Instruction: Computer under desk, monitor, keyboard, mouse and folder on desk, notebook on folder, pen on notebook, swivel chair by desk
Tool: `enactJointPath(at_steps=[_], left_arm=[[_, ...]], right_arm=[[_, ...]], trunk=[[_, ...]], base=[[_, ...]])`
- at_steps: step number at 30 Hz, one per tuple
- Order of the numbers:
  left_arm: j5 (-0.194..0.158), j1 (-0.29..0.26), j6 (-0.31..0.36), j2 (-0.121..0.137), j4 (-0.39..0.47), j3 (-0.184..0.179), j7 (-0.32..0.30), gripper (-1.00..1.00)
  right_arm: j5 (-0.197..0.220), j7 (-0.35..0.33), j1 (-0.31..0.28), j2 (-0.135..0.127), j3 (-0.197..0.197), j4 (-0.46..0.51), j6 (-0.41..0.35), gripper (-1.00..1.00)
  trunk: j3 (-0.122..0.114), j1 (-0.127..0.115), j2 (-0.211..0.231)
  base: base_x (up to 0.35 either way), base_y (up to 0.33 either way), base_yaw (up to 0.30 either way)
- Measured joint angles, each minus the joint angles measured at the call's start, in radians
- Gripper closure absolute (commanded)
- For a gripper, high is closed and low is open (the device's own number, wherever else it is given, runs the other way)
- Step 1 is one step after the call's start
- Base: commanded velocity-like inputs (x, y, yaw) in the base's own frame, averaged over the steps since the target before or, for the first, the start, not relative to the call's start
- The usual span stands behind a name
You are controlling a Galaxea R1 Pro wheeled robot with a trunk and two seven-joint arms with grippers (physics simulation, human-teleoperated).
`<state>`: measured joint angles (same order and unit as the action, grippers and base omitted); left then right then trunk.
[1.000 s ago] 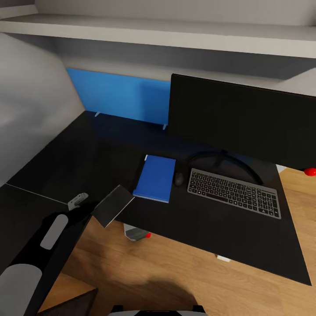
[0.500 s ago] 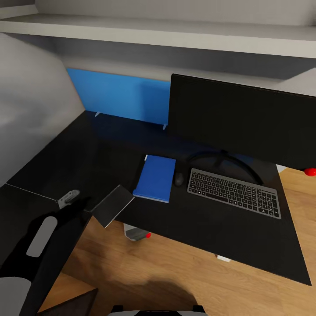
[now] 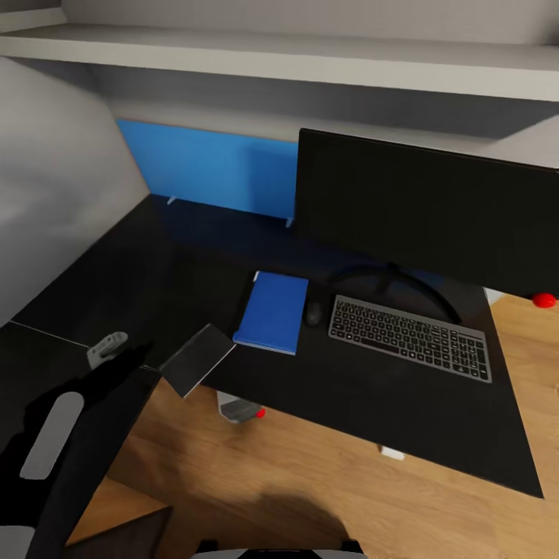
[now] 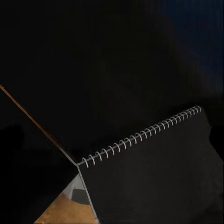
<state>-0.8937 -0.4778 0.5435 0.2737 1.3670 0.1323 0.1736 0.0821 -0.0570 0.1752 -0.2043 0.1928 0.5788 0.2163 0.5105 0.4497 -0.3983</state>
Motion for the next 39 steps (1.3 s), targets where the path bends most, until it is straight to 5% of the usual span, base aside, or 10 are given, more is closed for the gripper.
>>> enactJointPath(at_steps=[8, 22, 39], left_arm=[[-0.003, 0.025, 0.004, -0.015, 0.089, -0.007, 0.000, -1.00], [-0.004, 0.025, 0.004, -0.018, 0.090, -0.013, -0.001, -1.00], [-0.018, 0.026, 0.018, -0.023, 0.109, -0.016, -0.001, -1.00]], right_arm=[[0.003, 0.005, -0.001, -0.001, 0.000, 0.001, -0.002, -1.00], [0.004, 0.005, -0.001, 0.000, -0.001, 0.028, -0.005, -1.00], [0.005, 0.006, 0.000, 0.000, -0.002, 0.031, -0.010, -1.00]], trunk=[[0.000, 0.000, 0.000], [-0.012, 0.000, 0.000], [-0.018, 0.000, 0.000]], base=[[-0.095, -0.079, 0.128], [-0.065, -0.104, 0.193], [-0.138, -0.238, 0.024]])
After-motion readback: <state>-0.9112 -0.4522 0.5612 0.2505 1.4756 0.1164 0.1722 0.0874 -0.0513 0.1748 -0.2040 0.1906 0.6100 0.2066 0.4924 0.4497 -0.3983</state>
